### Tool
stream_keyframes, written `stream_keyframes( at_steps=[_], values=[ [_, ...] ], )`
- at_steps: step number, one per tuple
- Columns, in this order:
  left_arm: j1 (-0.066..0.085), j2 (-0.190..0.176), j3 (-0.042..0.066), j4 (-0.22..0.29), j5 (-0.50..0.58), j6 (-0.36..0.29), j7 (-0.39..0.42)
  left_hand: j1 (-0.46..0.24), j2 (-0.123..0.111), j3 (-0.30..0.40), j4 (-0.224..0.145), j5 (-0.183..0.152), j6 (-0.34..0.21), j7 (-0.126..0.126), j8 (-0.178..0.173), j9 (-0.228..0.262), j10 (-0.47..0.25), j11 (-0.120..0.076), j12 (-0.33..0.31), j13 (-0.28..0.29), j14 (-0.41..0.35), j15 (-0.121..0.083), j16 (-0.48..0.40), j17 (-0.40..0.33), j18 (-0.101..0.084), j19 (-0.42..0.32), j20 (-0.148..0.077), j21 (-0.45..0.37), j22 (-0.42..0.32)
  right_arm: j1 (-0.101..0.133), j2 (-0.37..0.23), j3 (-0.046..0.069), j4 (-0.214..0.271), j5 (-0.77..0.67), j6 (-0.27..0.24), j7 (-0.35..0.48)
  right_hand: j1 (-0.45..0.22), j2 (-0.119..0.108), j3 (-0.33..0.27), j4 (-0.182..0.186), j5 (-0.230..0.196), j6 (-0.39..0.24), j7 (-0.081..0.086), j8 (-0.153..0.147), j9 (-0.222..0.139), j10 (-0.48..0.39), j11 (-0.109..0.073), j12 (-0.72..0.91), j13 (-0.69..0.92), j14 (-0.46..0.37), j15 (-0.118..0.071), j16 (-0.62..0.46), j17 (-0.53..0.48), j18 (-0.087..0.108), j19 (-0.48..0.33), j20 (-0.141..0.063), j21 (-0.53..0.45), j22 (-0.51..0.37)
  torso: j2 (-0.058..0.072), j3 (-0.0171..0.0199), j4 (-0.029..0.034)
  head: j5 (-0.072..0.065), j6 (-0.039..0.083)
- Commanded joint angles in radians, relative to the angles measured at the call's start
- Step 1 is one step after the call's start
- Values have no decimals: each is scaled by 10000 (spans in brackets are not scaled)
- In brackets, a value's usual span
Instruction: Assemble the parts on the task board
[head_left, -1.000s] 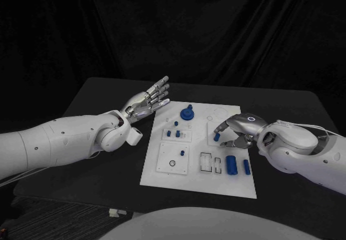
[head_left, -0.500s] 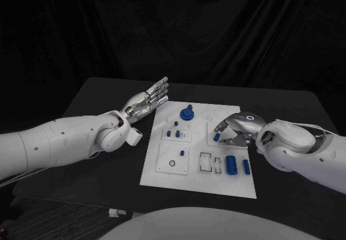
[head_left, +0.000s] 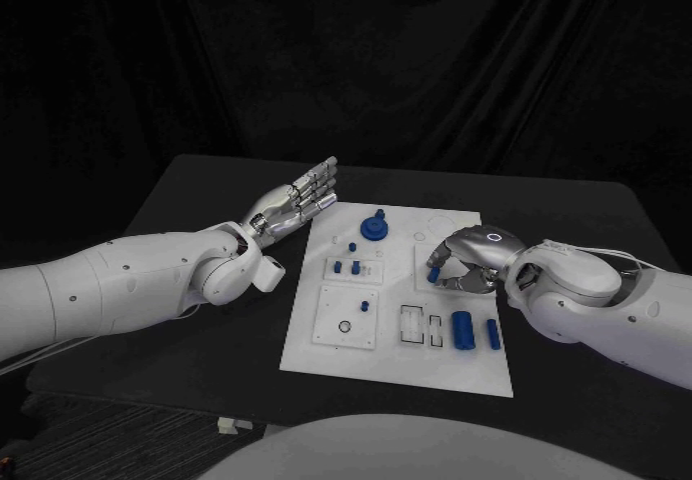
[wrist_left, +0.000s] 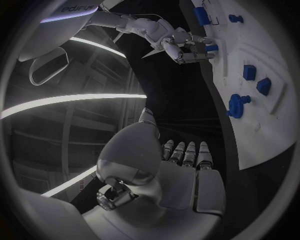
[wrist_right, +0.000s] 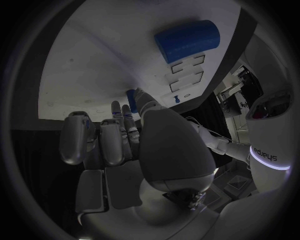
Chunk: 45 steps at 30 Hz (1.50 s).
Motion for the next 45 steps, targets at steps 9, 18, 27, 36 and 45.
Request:
stream_keyframes(
  at_steps=[9,18,27,36,45],
  values=[
    [-25,36,9,27,57,28,791,265,54,110,-30,305,145,54,61,29,2,71,-32,-10,-4,132,-36,-12,363,-8,249,-69,-9,-43,168,6,-30,-69,-51,154,239,46,244,-150,66,512,190,96,37,559,-44,-99,-16,79,-73,53,0,-61,49,-53,90,1780,-2,-4,8,6,-2],
    [-32,12,9,47,57,146,722,499,118,203,-46,591,265,237,84,50,2,135,-32,-10,-4,310,-36,-12,392,-8,444,-69,-9,-44,167,7,-11,-69,-173,160,513,9,823,-180,190,1158,84,210,102,1280,-182,-257,-30,122,-186,83,42,-80,104,-144,198,1811,-13,-12,-6,36,-2],
    [-37,17,9,41,57,215,659,697,135,260,-69,825,391,425,107,71,2,178,-32,-10,-4,518,-36,-12,410,-8,674,-69,-9,-39,51,10,160,-69,-259,15,733,-62,1270,-305,307,1455,-10,222,150,1791,-312,-368,-22,136,-296,60,19,-87,122,-250,236,1820,-19,-5,10,62,-2],
    [-43,61,9,10,57,293,584,841,158,304,-90,982,486,588,123,85,2,213,-32,-10,-4,723,-36,-12,479,-8,957,-69,-9,129,-149,17,479,-70,-726,-69,879,-106,1525,-452,251,1641,-63,223,185,2126,-398,-425,-15,148,-375,40,7,-99,142,-327,288,1835,-11,-8,-2,97,-2],
    [-47,97,9,-15,57,317,525,874,172,319,-94,1032,522,625,130,91,2,228,-32,-10,-4,757,-36,-12,498,-8,1008,-69,-9,708,-459,19,1168,-70,-1036,-92,892,-111,1562,-471,218,1689,-66,230,195,2156,-401,-452,-17,152,-380,40,11,-104,149,-336,308,1840,-18,-7,14,101,-2]
  ],
)
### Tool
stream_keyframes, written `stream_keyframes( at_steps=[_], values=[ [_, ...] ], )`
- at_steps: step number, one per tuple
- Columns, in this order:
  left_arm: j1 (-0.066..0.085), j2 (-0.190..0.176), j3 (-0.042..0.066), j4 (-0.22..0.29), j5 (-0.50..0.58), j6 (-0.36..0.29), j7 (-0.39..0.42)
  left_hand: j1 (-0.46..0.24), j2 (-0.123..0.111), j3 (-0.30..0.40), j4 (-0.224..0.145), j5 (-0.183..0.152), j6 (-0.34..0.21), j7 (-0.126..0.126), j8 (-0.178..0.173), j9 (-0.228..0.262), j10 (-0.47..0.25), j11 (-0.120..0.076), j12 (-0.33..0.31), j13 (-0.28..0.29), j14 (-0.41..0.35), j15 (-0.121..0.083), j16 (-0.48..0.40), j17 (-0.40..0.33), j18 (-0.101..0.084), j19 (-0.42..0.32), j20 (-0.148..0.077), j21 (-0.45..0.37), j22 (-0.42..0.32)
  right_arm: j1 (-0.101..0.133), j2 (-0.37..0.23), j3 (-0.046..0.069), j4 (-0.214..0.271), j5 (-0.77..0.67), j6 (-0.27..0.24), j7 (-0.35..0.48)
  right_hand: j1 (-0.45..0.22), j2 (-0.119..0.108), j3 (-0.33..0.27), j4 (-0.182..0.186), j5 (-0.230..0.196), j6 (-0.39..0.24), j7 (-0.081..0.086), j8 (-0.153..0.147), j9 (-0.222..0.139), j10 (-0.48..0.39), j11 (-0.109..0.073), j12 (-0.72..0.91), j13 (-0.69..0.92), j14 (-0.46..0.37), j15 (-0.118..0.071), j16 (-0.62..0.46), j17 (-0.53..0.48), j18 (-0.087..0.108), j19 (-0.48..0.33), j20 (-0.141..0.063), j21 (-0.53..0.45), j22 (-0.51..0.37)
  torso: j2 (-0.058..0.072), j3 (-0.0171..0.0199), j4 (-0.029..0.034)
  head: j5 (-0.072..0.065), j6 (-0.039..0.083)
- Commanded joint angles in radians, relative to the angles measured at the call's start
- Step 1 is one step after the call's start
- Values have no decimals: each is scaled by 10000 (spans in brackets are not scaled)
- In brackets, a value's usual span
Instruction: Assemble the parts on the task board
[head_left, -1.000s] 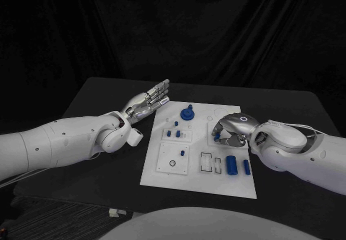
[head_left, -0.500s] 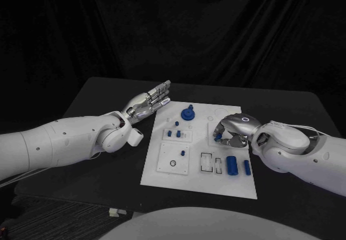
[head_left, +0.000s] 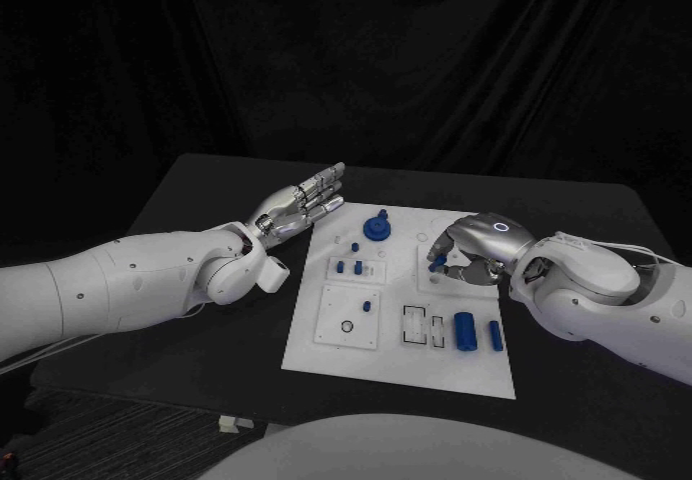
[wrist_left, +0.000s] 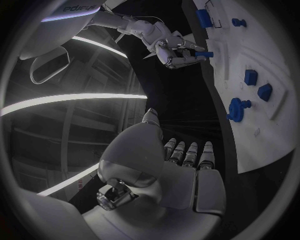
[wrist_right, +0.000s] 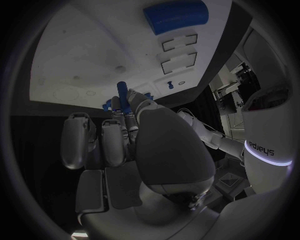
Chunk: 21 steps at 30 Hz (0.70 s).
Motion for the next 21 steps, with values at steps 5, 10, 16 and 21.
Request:
stream_keyframes(
  at_steps=[5,10,16,21],
  values=[
    [-19,60,9,-21,56,131,508,128,1,77,-11,77,34,71,55,14,4,93,-33,-9,-3,87,-36,-9,175,6,85,-33,-14,329,-192,8,748,-68,-254,-144,102,-22,74,-26,-40,67,-5,42,22,222,-134,1,5,118,-63,-10,-3,-105,-1,-62,59,1848,-9,-15,-7,-12,-3],
    [-36,76,9,-42,56,141,519,134,14,83,-8,89,38,85,55,14,4,101,-33,-9,-3,88,-36,-9,181,6,92,-33,-14,317,40,4,1146,-68,228,-121,101,-61,98,-37,-69,32,4,1,11,203,-124,-55,-4,118,-60,-16,-9,-107,-1,-65,62,1849,14,-3,-65,19,-3],
    [-54,74,9,-40,56,104,537,139,31,91,-2,95,60,110,59,18,4,101,-33,-9,-3,82,-36,-9,188,6,100,-33,-14,157,689,3,1189,-68,620,-77,173,-70,174,-90,-66,24,8,-31,3,204,-122,-109,-4,129,-58,-2,19,-111,5,-67,79,1855,-8,-2,-33,-3,-3],
    [-60,60,9,-11,56,104,514,151,103,119,18,128,78,186,62,20,4,101,-33,-9,-3,70,-36,-9,218,6,117,-33,-14,-68,1422,3,988,-68,854,-27,181,-79,183,-99,-68,21,12,-38,2,203,-118,-120,-4,135,-58,9,38,-108,-2,-68,64,1850,6,23,45,-30,-3]
  ],
)
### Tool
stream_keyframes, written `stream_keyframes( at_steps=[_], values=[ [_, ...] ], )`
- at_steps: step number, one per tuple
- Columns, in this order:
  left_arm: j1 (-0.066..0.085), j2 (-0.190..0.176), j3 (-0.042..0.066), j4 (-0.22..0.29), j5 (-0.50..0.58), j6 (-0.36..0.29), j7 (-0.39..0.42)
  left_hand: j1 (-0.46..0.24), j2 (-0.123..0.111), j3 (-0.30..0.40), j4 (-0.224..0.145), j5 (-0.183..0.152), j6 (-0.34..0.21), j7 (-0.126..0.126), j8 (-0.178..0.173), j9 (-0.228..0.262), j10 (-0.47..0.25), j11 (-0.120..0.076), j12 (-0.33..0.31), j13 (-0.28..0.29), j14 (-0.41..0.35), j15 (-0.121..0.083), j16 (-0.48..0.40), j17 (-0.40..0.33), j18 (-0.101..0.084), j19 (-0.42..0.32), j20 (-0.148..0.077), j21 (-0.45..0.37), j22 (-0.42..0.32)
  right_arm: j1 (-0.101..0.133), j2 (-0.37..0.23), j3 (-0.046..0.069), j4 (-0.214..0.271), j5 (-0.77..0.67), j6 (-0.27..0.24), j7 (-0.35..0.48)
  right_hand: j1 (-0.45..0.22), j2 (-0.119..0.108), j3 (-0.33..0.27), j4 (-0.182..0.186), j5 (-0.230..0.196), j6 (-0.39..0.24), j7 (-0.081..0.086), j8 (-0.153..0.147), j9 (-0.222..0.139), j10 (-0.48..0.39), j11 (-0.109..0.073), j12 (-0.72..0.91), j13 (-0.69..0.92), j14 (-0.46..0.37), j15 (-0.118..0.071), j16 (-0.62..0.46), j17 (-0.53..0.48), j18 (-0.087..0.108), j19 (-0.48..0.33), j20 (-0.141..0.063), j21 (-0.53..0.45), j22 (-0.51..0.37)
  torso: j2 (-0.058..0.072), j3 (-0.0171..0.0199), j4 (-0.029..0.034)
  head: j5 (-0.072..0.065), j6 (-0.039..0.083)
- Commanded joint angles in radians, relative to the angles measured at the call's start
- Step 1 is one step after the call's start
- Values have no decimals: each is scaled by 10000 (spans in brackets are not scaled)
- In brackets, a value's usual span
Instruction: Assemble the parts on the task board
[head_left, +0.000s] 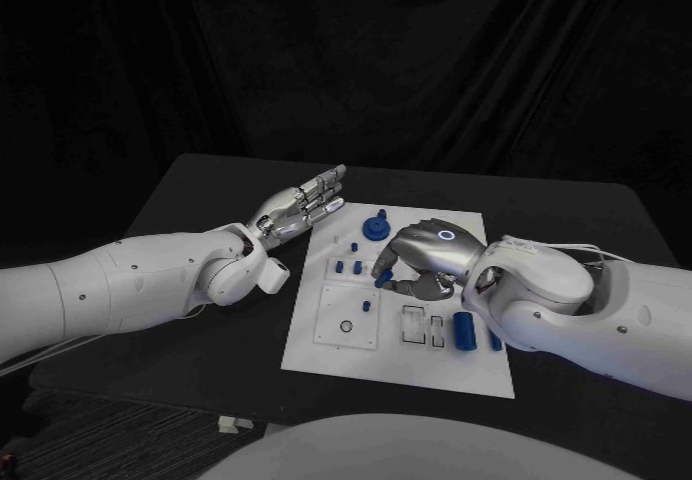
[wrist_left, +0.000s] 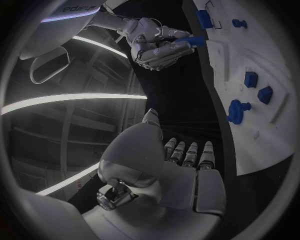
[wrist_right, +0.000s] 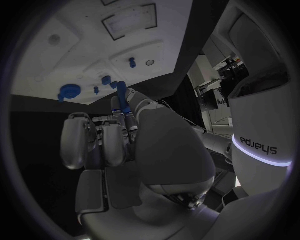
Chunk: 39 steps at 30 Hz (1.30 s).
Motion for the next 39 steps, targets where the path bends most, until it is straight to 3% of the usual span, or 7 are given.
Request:
stream_keyframes(
  at_steps=[1,7,14,21,26,39],
  values=[
    [-15,0,9,45,55,70,511,76,51,72,23,83,-12,111,62,9,2,99,-33,-13,-3,68,-36,-15,192,-6,62,-33,-16,-167,327,4,-132,-68,475,-25,93,-18,79,9,-61,14,17,-47,-12,196,-113,-30,17,137,-56,12,25,-110,2,-69,37,1854,8,24,80,-15,1],
    [-16,-18,9,79,55,41,520,68,89,82,37,101,0,135,64,11,2,93,-33,-13,-3,63,-36,-15,203,-6,66,-33,-16,-459,995,5,-500,-68,665,53,102,-28,106,-2,-55,-8,29,-72,-19,182,-102,-60,15,151,-50,34,60,-98,-19,-68,-17,1839,18,9,143,-13,1],
    [-17,-17,10,67,55,36,527,-67,236,68,86,76,11,171,63,11,2,103,-33,-13,-3,52,-36,-15,241,-6,86,-33,-16,-700,1438,6,-769,-309,865,63,105,-43,126,-11,-56,-30,39,-95,-26,179,-94,-82,17,170,-44,69,113,-76,-58,-66,-119,1810,36,5,175,-19,1],
    [-17,-29,10,59,56,38,522,-156,303,46,91,38,19,168,63,12,2,101,-33,-13,-3,47,-36,-15,255,-6,89,-33,-16,-891,1607,6,-954,-577,1135,-2,70,-72,126,0,-92,-32,46,-110,-29,191,-88,-96,20,182,-39,82,129,-73,-57,-63,-130,1805,30,7,163,43,1],
    [-17,-21,10,53,56,63,512,-176,332,46,86,58,21,173,63,13,2,96,-33,-13,-3,45,-36,-15,258,-6,88,-33,-16,-964,1671,6,-1040,-627,1242,-27,70,-72,126,0,-92,-32,46,-110,-29,191,-88,-96,20,182,-39,82,129,-73,-57,-63,-130,1805,24,11,104,87,1],
    [-30,48,10,7,56,150,478,-179,372,53,68,93,50,227,69,18,2,72,-33,-13,-3,49,-36,-15,263,-6,89,-33,-16,-1052,1667,5,-1053,-645,1370,-61,67,-83,143,-7,-107,-10,38,-111,-25,226,-98,-97,27,180,-40,68,105,-73,-51,-61,-124,1806,9,12,139,51,1]
  ],
)
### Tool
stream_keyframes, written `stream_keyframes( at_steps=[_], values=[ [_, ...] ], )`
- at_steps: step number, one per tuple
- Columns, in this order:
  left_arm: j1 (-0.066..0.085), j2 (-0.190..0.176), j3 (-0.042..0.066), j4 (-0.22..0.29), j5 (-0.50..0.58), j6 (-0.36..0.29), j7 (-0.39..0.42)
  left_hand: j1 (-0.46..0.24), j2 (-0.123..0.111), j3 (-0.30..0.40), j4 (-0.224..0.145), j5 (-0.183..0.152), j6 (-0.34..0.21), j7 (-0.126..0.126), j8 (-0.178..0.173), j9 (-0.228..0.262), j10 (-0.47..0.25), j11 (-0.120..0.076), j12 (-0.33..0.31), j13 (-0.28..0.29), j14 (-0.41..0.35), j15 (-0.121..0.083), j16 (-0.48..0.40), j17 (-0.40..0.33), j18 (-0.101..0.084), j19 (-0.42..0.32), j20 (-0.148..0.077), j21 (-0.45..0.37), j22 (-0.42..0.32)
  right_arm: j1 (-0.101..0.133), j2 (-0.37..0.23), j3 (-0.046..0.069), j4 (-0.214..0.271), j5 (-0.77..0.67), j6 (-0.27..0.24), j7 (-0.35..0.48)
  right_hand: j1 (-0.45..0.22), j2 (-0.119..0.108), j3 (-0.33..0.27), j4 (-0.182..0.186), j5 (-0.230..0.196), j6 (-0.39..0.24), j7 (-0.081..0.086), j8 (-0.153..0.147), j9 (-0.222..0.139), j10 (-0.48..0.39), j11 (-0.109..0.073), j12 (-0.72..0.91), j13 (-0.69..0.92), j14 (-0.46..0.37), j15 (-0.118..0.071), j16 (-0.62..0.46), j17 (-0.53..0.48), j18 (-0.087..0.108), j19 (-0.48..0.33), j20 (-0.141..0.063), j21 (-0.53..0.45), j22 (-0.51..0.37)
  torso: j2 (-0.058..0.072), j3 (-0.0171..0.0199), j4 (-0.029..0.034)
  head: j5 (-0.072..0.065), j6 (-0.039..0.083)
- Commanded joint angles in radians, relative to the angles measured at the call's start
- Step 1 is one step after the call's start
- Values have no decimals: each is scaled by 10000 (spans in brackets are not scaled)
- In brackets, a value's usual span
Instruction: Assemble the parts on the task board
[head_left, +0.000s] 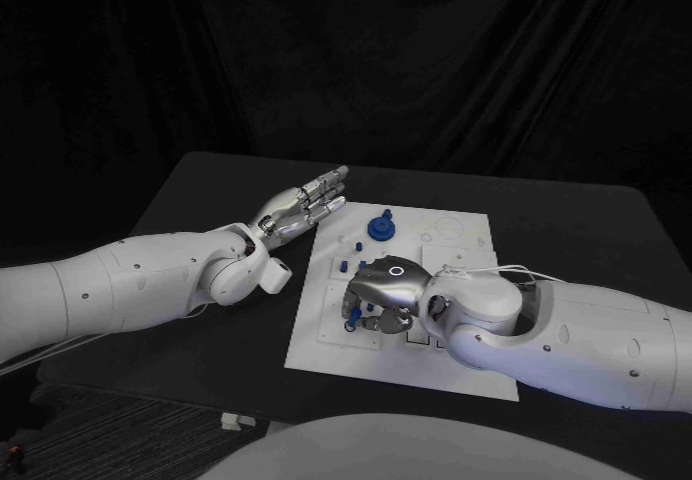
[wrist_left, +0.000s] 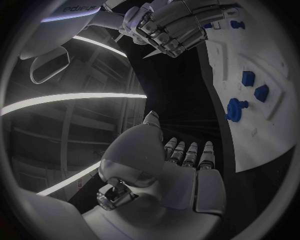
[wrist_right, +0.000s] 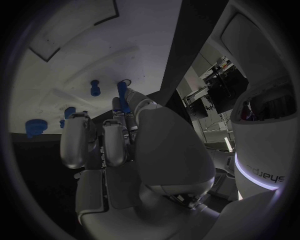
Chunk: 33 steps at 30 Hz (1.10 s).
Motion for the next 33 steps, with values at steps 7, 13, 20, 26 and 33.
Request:
stream_keyframes(
  at_steps=[7,13,20,26,33],
  values=[
    [-30,89,10,-33,55,183,458,-7,99,-1,7,16,32,93,76,16,-33,25,-33,-9,-3,55,-36,-10,139,7,80,-33,-9,-96,42,1,-34,-137,113,-92,32,-52,79,-2,-73,-6,37,-68,-12,205,-135,37,8,175,-43,-16,-31,-70,-22,-32,-43,1800,-5,0,24,-5,2],
    [-41,117,10,-62,54,229,427,2,115,4,0,31,57,137,82,20,-33,20,-33,-9,-3,71,-36,-10,133,7,81,-33,-9,-132,61,1,-48,-137,44,-82,27,-67,79,-5,-78,-13,39,-75,-14,212,-135,36,9,175,-44,-18,-34,-70,-20,-32,-41,1800,-8,-2,16,16,2],
    [-53,144,10,-90,54,298,380,16,128,9,-8,44,89,181,89,26,-33,27,-33,-9,-3,100,-36,-10,121,7,93,-33,-9,-158,83,1,-65,-137,42,-78,2,-94,75,1,-100,-26,48,-92,-17,215,-128,27,9,169,-42,-30,-54,-69,-21,-32,-44,1799,3,3,14,-12,2],
    [-64,161,10,-102,54,311,370,29,135,13,-13,60,117,213,95,30,-33,21,-33,-9,-3,116,-36,-10,110,7,100,-33,-9,-169,99,1,-79,-137,95,-97,-10,-114,78,2,-118,-44,53,-109,-22,204,-122,13,6,163,-38,-43,-73,-68,-24,-30,-52,1796,-5,1,23,-38,2],
    [-74,174,10,-117,54,335,338,43,141,18,-18,83,129,241,97,32,-33,17,-33,-9,-3,123,-36,-10,103,7,103,-33,-9,-189,86,1,-33,-137,128,-97,-27,-134,79,6,-137,-58,60,-125,-27,193,-115,0,4,159,-33,-49,-80,-65,-29,-27,-65,1792,-8,-2,18,-30,2]
  ],
)
